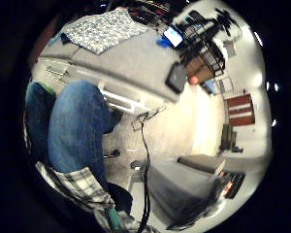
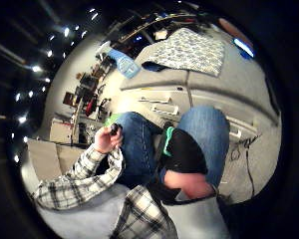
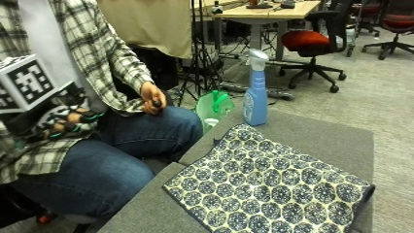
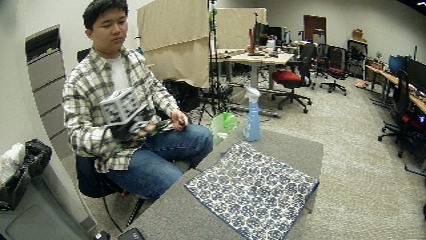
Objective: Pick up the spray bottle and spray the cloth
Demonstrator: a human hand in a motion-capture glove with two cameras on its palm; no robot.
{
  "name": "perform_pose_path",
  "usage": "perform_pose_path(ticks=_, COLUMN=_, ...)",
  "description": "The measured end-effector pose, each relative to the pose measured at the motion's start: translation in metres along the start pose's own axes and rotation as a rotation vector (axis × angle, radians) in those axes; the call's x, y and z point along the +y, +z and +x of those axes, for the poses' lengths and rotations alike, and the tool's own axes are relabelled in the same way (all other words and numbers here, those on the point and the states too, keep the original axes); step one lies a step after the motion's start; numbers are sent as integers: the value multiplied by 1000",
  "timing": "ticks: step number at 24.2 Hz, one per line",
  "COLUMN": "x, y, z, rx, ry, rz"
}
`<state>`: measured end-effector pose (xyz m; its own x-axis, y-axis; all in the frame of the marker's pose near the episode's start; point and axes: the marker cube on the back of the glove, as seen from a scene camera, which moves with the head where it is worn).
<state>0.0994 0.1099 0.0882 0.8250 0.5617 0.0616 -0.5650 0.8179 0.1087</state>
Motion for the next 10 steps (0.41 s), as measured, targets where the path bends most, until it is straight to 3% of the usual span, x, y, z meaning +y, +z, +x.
perform_pose_path(ticks=7, x=79, y=23, z=45, rx=-128, ry=201, rz=14)
perform_pose_path(ticks=10, x=88, y=23, z=60, rx=-119, ry=188, rz=77)
